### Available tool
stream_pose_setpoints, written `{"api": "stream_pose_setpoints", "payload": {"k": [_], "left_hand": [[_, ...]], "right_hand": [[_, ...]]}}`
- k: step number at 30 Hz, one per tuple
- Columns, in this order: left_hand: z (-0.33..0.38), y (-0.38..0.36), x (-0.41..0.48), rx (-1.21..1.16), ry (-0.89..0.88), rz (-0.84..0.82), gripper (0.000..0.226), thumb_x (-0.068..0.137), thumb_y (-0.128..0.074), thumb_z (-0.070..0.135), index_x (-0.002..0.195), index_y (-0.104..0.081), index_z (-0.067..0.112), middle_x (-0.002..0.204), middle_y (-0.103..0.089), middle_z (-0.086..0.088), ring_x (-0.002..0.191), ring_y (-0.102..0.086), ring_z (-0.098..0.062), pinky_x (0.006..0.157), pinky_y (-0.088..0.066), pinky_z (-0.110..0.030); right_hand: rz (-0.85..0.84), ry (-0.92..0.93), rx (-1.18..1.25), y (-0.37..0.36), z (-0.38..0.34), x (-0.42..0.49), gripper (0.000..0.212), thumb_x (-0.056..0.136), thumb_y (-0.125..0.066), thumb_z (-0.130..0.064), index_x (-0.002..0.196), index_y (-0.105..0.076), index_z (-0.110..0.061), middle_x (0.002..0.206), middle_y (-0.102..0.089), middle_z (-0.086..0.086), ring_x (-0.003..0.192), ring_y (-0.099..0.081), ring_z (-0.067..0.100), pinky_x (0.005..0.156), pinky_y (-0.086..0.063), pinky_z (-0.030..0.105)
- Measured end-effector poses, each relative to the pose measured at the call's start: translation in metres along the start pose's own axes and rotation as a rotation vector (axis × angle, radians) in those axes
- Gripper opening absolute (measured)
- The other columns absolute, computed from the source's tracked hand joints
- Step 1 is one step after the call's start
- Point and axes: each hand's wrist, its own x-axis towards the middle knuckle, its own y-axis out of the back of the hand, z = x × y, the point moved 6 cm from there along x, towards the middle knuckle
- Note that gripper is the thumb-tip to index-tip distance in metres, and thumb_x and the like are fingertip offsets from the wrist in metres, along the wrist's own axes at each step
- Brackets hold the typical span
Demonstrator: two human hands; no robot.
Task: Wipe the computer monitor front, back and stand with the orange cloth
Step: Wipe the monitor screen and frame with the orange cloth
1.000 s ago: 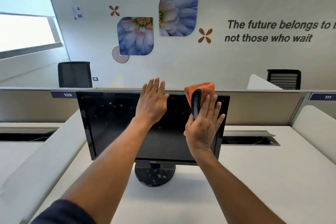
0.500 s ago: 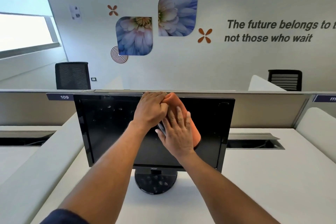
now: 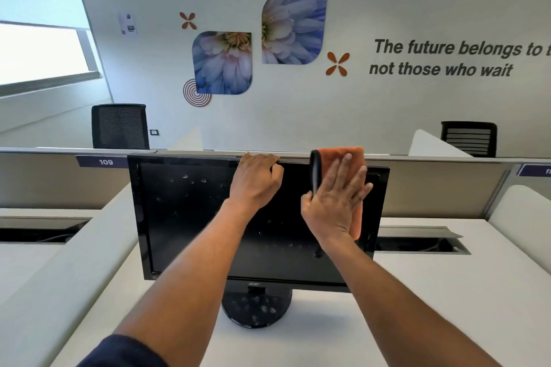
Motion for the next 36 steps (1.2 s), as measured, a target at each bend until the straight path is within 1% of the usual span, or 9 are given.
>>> {"api": "stream_pose_setpoints", "payload": {"k": [3, 5, 9, 13, 17, 24, 27, 31, 36], "left_hand": [[-0.001, 0.005, 0.004, -0.031, 0.055, -0.003, 0.038, 0.089, -0.032, 0.027, 0.095, -0.066, 0.012, 0.108, -0.069, -0.006, 0.107, -0.057, -0.022, 0.117, -0.023, -0.041], [0.001, 0.005, 0.006, -0.030, 0.058, 0.008, 0.028, 0.092, -0.036, 0.023, 0.073, -0.055, 0.014, 0.084, -0.066, -0.006, 0.083, -0.053, -0.021, 0.111, -0.030, -0.044], [0.000, 0.005, 0.004, 0.048, 0.031, 0.023, 0.036, 0.095, -0.034, 0.026, 0.092, -0.066, 0.012, 0.100, -0.070, -0.008, 0.098, -0.059, -0.023, 0.114, -0.028, -0.042], [-0.002, -0.001, 0.006, 0.116, -0.041, -0.016, 0.045, 0.100, -0.028, 0.037, 0.109, -0.067, 0.016, 0.118, -0.068, -0.001, 0.115, -0.057, -0.021, 0.113, -0.029, -0.042], [-0.006, -0.009, 0.007, 0.126, -0.045, -0.020, 0.053, 0.102, -0.025, 0.049, 0.128, -0.062, 0.021, 0.134, -0.060, 0.004, 0.130, -0.049, -0.015, 0.119, -0.021, -0.040], [-0.002, -0.007, 0.007, 0.074, -0.044, 0.025, 0.044, 0.104, -0.031, 0.042, 0.127, -0.063, 0.023, 0.133, -0.060, 0.008, 0.130, -0.048, -0.011, 0.120, -0.017, -0.039], [-0.006, -0.007, 0.009, 0.087, -0.038, 0.022, 0.044, 0.103, -0.032, 0.043, 0.128, -0.063, 0.024, 0.134, -0.060, 0.008, 0.130, -0.048, -0.012, 0.119, -0.018, -0.039], [-0.006, -0.002, 0.010, 0.094, -0.018, 0.072, 0.038, 0.101, -0.036, 0.034, 0.117, -0.069, 0.025, 0.120, -0.068, 0.007, 0.116, -0.058, -0.014, 0.116, -0.026, -0.040], [-0.003, 0.002, 0.010, 0.112, -0.015, 0.122, 0.033, 0.097, -0.039, 0.025, 0.095, -0.072, 0.021, 0.099, -0.073, 0.004, 0.099, -0.064, -0.019, 0.106, -0.035, -0.035]], "right_hand": [[-0.024, 0.240, -0.089, 0.001, -0.032, 0.001, 0.102, 0.067, -0.061, -0.021, 0.154, -0.010, -0.007, 0.162, -0.007, 0.015, 0.143, 0.004, 0.052, 0.109, -0.002, 0.073], [-0.036, 0.320, -0.083, 0.002, -0.051, 0.003, 0.097, 0.069, -0.060, -0.019, 0.153, -0.011, -0.014, 0.161, -0.015, 0.008, 0.145, 0.003, 0.048, 0.109, -0.003, 0.073], [-0.084, 0.369, -0.050, 0.005, -0.065, 0.006, 0.090, 0.075, -0.057, -0.017, 0.153, -0.014, -0.028, 0.157, -0.025, 0.005, 0.146, -0.002, 0.043, 0.109, -0.002, 0.073], [-0.089, 0.375, -0.112, 0.004, -0.035, 0.008, 0.098, 0.073, -0.055, -0.015, 0.154, -0.003, -0.035, 0.162, -0.006, 0.006, 0.147, 0.010, 0.041, 0.109, 0.000, 0.073], [-0.019, 0.160, -0.162, 0.008, 0.020, 0.007, 0.098, 0.073, -0.053, -0.012, 0.155, -0.001, -0.028, 0.161, 0.008, 0.016, 0.145, 0.012, 0.045, 0.106, -0.004, 0.076], [0.019, -0.027, -0.061, 0.010, 0.032, 0.009, 0.097, 0.070, -0.053, -0.008, 0.155, -0.009, -0.024, 0.161, 0.005, 0.016, 0.144, 0.009, 0.049, 0.106, -0.006, 0.076], [0.009, 0.105, -0.076, 0.005, 0.000, 0.007, 0.099, 0.067, -0.054, -0.009, 0.155, -0.011, -0.021, 0.162, -0.002, 0.015, 0.143, 0.007, 0.052, 0.106, -0.005, 0.076], [-0.048, 0.296, -0.022, -0.006, -0.049, -0.010, 0.103, 0.071, -0.056, -0.016, 0.155, 0.003, -0.022, 0.161, 0.015, 0.014, 0.142, 0.020, 0.048, 0.108, 0.001, 0.073], [-0.022, 0.396, -0.094, -0.015, -0.035, -0.018, 0.084, 0.090, -0.050, -0.048, 0.155, -0.003, -0.024, 0.162, 0.009, 0.012, 0.146, 0.011, 0.042, 0.115, -0.006, 0.065]]}}
